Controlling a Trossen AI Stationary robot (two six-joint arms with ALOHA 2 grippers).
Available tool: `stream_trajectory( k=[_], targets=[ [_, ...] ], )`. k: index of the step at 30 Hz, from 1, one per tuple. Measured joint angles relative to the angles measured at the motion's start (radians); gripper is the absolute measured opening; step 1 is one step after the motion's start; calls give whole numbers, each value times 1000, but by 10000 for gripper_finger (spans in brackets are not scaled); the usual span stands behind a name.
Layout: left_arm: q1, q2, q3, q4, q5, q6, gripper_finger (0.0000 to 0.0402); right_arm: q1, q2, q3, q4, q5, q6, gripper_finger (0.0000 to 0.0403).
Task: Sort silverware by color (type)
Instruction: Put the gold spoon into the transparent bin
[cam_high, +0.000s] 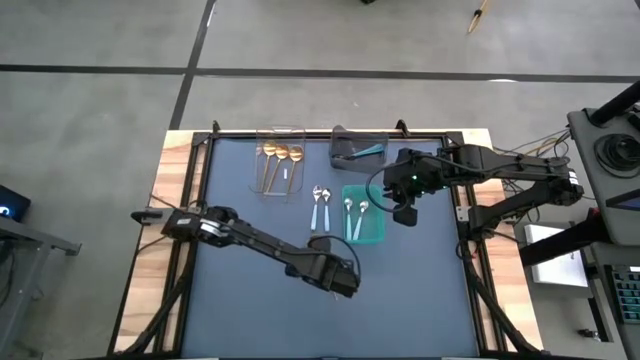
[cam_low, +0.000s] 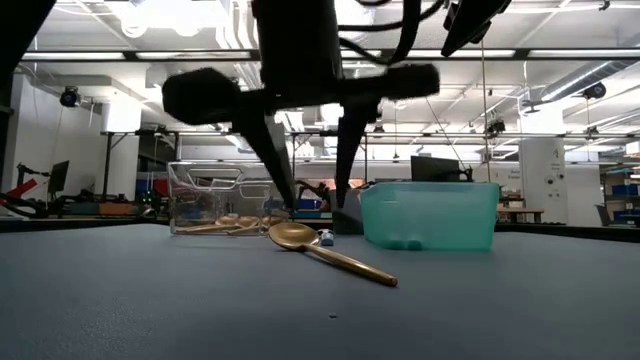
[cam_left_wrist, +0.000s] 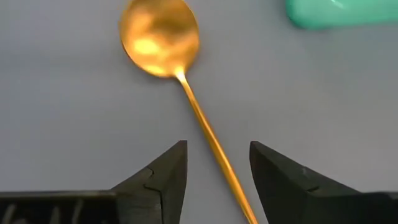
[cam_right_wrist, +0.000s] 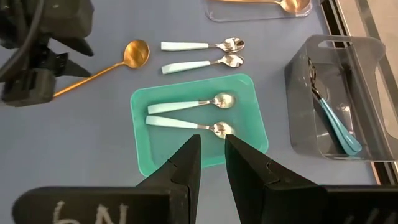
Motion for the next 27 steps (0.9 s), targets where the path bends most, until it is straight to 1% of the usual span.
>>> stream_trajectory(
  k=[4, 6, 15, 22, 27],
  targets=[
    [2, 2, -17, 7, -77, -12, 156, 0, 0, 0, 0, 0, 0, 63],
    [6, 1, -18, 6, -94, -12, 153, 0, 0, 0, 1, 0, 0, 63],
    [15, 1, -63, 14, -84, -22, 146, 0, 0, 0, 4, 1, 22, 63],
    [14, 1, -130, 131, -66, -25, 146, 0, 0, 0, 4, 1, 37, 63],
    [14, 1, -174, 168, -66, -43, 146, 0, 0, 0, 4, 1, 43, 63]
  ],
)
